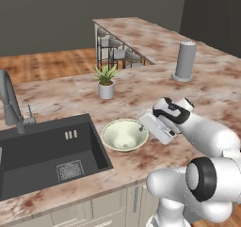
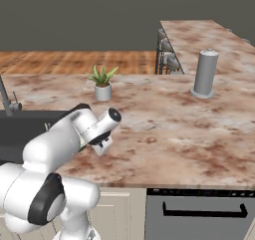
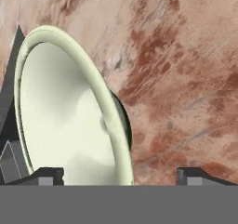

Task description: Pick the cup and bowl from the counter and place them on the counter next to the sink.

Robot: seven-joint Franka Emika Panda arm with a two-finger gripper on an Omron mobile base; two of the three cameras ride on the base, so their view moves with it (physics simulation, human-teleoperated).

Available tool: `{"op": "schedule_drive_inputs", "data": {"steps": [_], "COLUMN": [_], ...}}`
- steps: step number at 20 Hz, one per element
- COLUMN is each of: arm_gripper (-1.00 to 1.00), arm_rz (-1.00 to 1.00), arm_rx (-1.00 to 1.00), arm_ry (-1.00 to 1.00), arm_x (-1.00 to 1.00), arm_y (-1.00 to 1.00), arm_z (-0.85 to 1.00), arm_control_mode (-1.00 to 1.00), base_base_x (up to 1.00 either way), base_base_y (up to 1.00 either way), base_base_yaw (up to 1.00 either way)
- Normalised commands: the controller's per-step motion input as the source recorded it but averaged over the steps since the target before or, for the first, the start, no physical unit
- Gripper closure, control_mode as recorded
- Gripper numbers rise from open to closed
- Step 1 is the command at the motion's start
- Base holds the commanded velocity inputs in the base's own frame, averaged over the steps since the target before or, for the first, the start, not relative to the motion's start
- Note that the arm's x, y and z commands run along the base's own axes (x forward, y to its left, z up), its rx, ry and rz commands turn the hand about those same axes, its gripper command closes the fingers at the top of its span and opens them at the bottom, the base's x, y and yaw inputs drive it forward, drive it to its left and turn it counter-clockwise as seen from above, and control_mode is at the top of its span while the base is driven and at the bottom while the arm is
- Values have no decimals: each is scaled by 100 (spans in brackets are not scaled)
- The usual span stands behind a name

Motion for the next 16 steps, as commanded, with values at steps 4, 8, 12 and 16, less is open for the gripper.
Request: {"op": "schedule_drive_inputs", "data": {"steps": [4, 8, 12, 16], "arm_gripper": [-100, -100, -100, -100], "arm_rz": [0, 0, 0, 2], "arm_rx": [-3, -2, -7, -9], "arm_ry": [-5, -2, -3, -12], "arm_x": [-29, -57, -61, -59], "arm_y": [-16, -19, -19, -26], "arm_z": [68, 56, 17, 14], "arm_control_mode": [-100, -100, -100, -100], "base_base_x": [0, 0, 0, 0], "base_base_y": [0, 0, 0, 0], "base_base_yaw": [0, 0, 0, 0]}}
